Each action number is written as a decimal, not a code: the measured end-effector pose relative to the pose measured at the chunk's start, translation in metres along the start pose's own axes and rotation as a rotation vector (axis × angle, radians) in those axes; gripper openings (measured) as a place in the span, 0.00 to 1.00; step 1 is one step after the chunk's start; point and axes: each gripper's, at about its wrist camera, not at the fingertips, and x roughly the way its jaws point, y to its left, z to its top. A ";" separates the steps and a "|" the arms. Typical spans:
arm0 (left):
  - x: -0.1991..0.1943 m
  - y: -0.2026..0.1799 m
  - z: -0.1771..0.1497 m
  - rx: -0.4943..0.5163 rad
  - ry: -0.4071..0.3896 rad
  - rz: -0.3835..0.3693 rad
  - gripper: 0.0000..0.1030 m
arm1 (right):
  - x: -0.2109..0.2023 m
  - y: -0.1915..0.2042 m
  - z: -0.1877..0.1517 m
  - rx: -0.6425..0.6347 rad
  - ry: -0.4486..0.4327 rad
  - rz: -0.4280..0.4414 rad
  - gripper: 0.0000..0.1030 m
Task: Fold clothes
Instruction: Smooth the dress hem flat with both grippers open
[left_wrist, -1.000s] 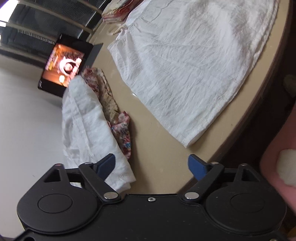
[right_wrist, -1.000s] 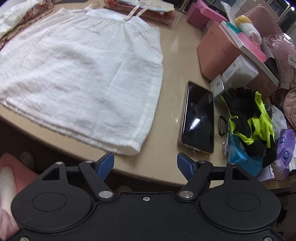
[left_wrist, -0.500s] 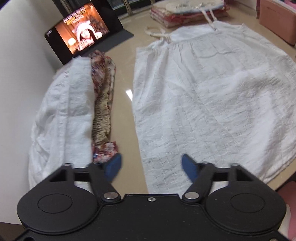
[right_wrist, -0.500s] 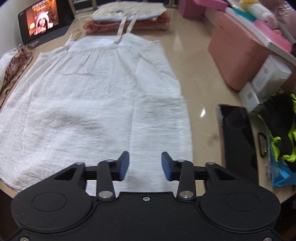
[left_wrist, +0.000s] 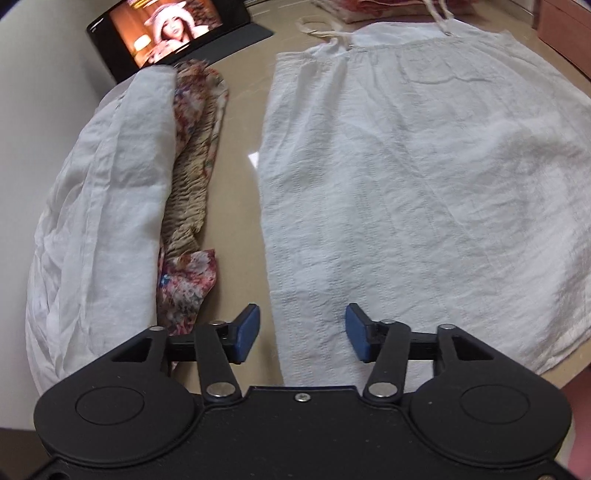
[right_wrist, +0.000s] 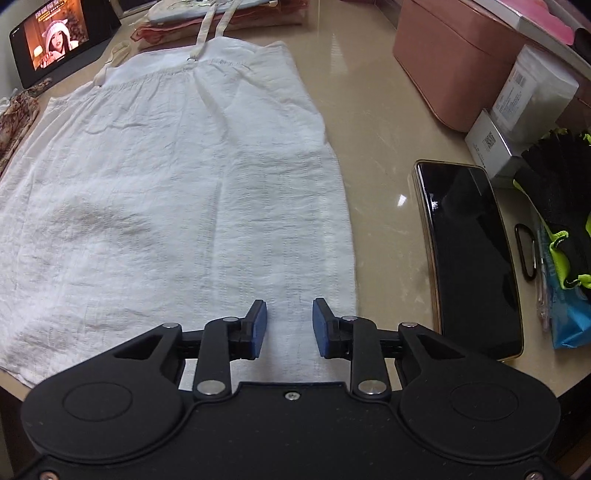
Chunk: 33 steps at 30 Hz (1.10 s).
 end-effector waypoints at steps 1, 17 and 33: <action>0.002 0.005 0.000 -0.024 0.008 0.001 0.62 | 0.000 0.000 0.001 -0.004 0.004 0.001 0.29; -0.039 0.010 -0.001 -0.095 0.115 0.096 0.96 | -0.027 0.018 -0.003 0.038 0.114 0.004 0.80; -0.004 -0.045 -0.009 0.016 0.144 0.056 0.85 | 0.008 0.030 0.002 0.032 0.146 -0.028 0.83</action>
